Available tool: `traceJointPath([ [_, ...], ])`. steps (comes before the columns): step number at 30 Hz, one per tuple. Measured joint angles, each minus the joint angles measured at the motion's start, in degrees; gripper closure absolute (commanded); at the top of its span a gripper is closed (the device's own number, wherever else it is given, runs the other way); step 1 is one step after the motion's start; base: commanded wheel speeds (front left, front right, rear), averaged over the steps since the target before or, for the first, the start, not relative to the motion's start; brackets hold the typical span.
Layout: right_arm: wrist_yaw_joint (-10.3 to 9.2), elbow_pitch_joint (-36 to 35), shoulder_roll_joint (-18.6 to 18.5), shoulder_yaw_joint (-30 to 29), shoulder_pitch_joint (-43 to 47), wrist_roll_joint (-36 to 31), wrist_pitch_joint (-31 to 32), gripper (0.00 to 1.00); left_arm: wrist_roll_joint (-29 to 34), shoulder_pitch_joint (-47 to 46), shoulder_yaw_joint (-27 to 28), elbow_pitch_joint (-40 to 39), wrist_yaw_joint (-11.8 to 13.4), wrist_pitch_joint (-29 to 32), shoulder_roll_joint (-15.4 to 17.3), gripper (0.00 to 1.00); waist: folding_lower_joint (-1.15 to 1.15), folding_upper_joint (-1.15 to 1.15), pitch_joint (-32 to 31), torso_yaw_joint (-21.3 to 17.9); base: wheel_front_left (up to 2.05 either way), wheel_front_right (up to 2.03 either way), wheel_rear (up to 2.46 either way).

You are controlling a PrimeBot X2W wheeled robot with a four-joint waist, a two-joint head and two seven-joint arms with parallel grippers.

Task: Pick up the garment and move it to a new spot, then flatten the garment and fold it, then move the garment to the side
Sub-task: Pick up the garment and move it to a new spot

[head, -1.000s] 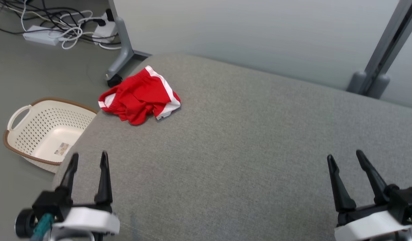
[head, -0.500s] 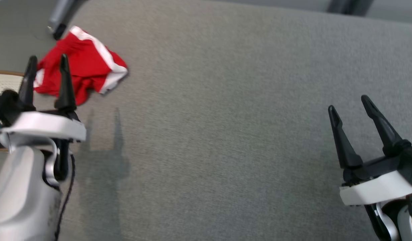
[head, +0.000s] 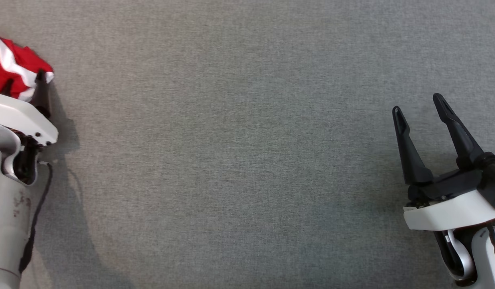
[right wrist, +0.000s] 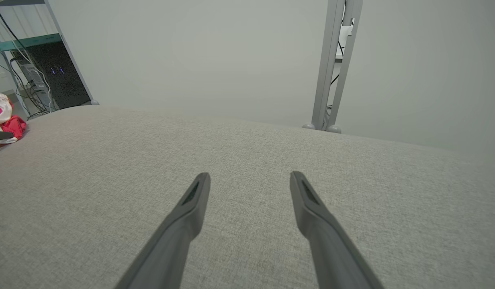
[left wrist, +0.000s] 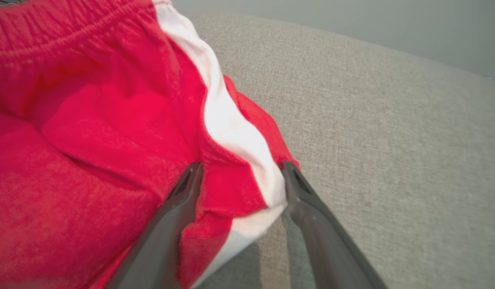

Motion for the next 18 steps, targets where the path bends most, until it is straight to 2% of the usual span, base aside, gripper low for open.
traceJointPath([
  [1,0.0,0.27,0.1,0.0,-0.16,0.02,-0.29,0.0,0.11,-0.64,-0.08,0.91,-0.08,-0.54,0.44,0.5,0.0,0.0,0.2,-0.36,0.0,0.0,0.0],
  [2,0.0,0.27,0.1,0.0,-0.16,0.02,-0.29,0.0,0.11,-0.64,-0.08,0.91,-0.08,-0.54,0.44,0.5,0.0,0.0,0.2,-0.36,0.0,0.0,0.0],
  [3,0.0,0.62,0.24,-0.12,-0.26,0.07,-0.33,0.0,0.34,-1.29,-0.14,1.58,-0.07,-1.44,0.74,1.0,0.0,0.0,0.3,-0.63,0.0,0.0,0.0],
  [11,0.0,2.86,1.26,-0.64,-0.27,0.34,-1.79,0.0,3.11,-3.66,-1.34,2.54,0.09,-11.43,2.02,1.0,0.0,0.0,-2.78,-0.55,0.0,0.0,0.0],
  [18,0.01,4.46,2.53,-1.05,1.29,0.82,-2.94,0.0,5.1,0.79,-1.63,-6.43,0.13,-13.5,1.91,1.0,0.0,0.0,-7.63,-0.56,0.0,0.0,0.0],
])
